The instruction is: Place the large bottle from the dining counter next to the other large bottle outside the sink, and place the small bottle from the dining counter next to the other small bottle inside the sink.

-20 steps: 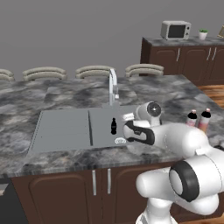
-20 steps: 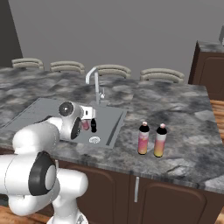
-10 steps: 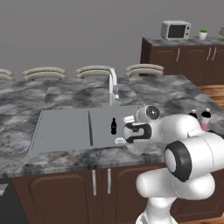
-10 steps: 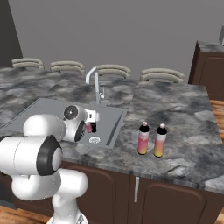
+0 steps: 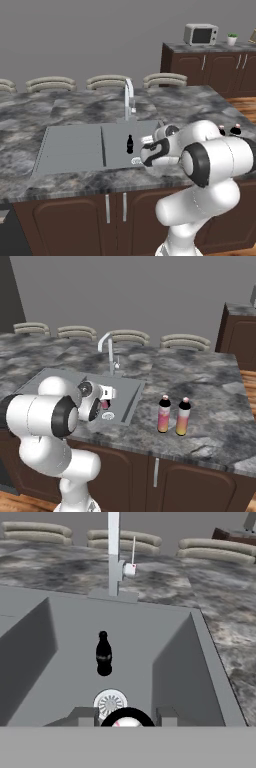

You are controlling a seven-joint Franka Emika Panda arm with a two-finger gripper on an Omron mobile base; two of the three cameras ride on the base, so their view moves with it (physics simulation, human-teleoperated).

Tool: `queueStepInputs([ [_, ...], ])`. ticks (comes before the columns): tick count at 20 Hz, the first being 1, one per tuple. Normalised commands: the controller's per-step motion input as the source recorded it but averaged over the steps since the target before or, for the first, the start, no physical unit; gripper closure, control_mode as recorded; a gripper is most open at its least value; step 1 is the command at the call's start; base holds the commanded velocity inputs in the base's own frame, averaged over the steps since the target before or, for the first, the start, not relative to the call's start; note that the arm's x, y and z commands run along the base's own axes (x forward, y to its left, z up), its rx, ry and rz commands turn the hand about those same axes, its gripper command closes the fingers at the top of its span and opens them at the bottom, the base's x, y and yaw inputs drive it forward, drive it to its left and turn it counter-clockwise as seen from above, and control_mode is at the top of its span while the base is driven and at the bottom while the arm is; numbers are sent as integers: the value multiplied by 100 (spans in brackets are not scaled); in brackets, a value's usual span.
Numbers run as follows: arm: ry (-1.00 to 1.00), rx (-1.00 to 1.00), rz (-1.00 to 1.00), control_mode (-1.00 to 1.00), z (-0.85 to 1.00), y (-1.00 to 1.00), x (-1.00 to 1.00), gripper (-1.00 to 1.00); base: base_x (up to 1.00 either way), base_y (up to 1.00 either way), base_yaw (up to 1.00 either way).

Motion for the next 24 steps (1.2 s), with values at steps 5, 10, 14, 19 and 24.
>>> queueStepInputs([
  [5, 0, 0, -1, -100, -20, -9, 15, 100, 0, 0, 0],
  [10, 0, 0, -1, -100, -20, -5, 22, 100, 0, 0, 0],
  [14, 0, 0, -3, -100, -11, 0, 29, 100, 0, 0, 0],
  [19, 0, 0, -4, -100, -5, 0, 31, 100, 0, 0, 0],
  [24, 0, 4, -4, -100, -11, 0, 27, 100, 0, 0, 0],
])
